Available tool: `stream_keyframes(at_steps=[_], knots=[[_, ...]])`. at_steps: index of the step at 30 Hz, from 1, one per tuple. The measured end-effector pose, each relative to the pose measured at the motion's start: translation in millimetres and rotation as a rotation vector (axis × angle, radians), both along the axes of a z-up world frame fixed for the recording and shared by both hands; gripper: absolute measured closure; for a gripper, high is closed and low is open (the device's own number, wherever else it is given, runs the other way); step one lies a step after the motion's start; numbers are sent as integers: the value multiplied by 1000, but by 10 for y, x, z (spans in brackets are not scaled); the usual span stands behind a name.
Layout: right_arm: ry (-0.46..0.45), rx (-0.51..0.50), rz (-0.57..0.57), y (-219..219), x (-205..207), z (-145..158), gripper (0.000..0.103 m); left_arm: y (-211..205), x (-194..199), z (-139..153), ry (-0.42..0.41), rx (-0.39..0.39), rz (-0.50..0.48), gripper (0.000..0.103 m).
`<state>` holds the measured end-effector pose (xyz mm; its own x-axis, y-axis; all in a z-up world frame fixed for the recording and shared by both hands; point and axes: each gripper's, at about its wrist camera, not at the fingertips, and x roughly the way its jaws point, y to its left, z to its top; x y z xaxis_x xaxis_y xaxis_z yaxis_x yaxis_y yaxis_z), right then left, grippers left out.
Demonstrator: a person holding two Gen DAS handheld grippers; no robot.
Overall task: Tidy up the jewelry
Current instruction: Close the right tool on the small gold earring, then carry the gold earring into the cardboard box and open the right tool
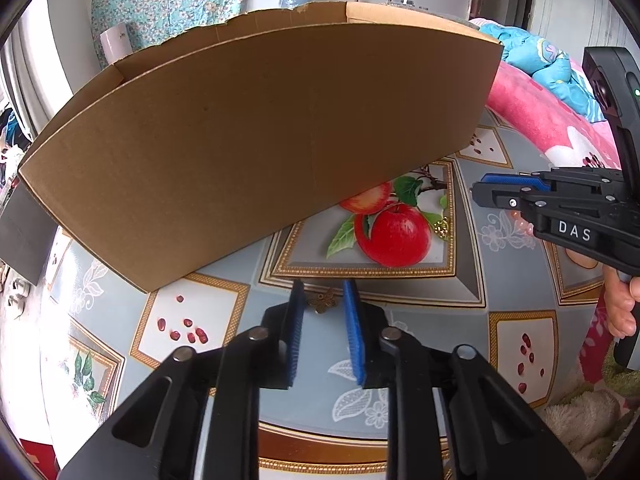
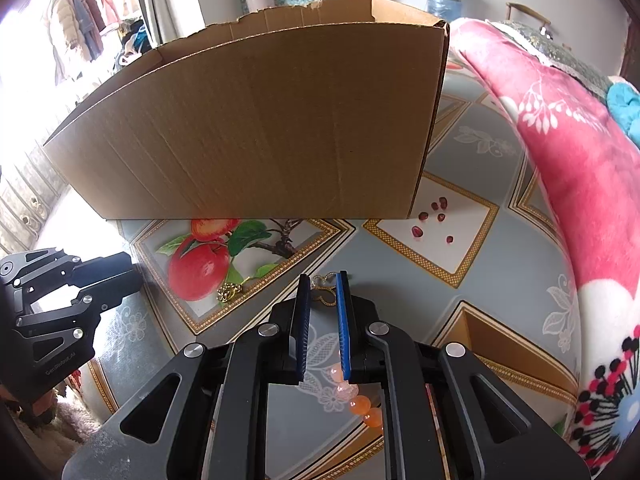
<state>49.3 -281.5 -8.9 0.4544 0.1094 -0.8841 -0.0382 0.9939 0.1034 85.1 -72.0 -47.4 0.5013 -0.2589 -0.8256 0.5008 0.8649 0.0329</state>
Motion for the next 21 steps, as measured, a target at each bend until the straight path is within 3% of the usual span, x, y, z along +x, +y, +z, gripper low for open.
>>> stream_keyframes(at_steps=[21], knots=[[-12, 7, 0, 20, -13, 50, 93, 135, -26, 85, -3, -78, -42, 91]])
